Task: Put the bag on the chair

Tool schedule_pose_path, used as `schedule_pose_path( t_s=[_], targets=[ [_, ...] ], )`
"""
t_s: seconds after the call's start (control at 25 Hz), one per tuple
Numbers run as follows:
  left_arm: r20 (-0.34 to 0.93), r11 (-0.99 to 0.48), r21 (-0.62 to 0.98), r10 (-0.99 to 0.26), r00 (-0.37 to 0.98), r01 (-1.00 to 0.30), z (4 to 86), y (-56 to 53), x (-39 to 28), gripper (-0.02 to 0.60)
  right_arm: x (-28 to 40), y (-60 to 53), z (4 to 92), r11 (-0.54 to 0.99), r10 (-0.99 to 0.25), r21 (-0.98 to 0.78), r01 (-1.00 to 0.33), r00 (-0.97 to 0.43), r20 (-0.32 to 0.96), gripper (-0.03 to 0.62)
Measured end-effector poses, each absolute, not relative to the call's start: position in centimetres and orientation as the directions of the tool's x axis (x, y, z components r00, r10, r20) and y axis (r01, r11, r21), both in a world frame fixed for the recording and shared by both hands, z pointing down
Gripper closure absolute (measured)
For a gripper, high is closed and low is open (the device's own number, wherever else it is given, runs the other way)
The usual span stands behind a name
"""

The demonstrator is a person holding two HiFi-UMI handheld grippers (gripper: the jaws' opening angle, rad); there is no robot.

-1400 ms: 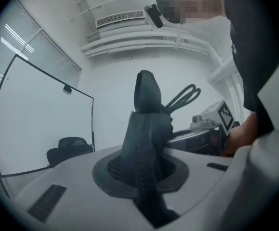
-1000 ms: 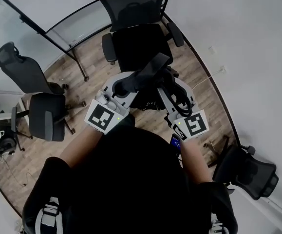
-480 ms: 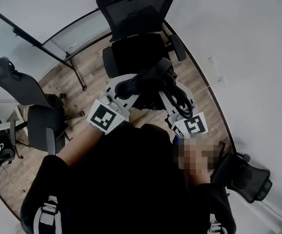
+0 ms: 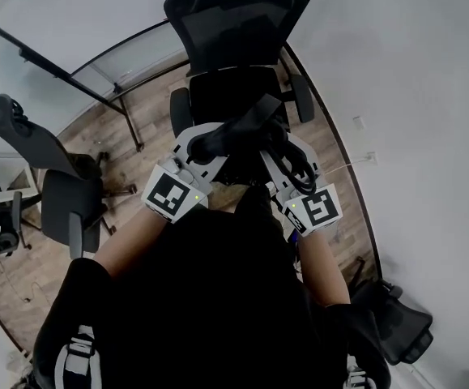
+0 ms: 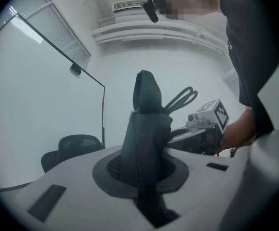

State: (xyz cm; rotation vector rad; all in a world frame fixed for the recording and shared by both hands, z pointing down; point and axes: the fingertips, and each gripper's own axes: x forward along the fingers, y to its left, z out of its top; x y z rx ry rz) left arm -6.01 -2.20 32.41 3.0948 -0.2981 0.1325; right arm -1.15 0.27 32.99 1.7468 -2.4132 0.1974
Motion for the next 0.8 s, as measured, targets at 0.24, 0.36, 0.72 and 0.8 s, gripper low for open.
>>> schedule_pose_path(
  t_s=[0.24,0.36,0.72,0.8],
  targets=[
    [0.126,-0.952,-0.003,-0.303,0.945,-0.305,33.2,-4.4,1.4,0.526,6.6,-2.6,33.9,0.442,-0.876,-0.031,-0.896,-0.439,0.200,0.473],
    [0.138,-0.932,0.002,-0.359,0.923,-0.362,33.3,-5.2,5.0,0.526,10.4,-3.7,34.2,0.501,-0.844,-0.036,-0.865,-0.498,0.199,0.473],
    [0.147,-0.869,-0.004,-0.490,0.859,-0.495,33.5,-7.3,13.0,0.526,18.4,-6.7,33.8,0.622,-0.766,-0.016,-0.783,-0.613,0.191,0.474],
    [0.153,-0.864,-0.009,-0.499,0.853,-0.504,33.7,-7.8,14.3,0.526,19.7,-7.2,34.1,0.629,-0.760,-0.021,-0.777,-0.620,0.194,0.474]
  ],
)
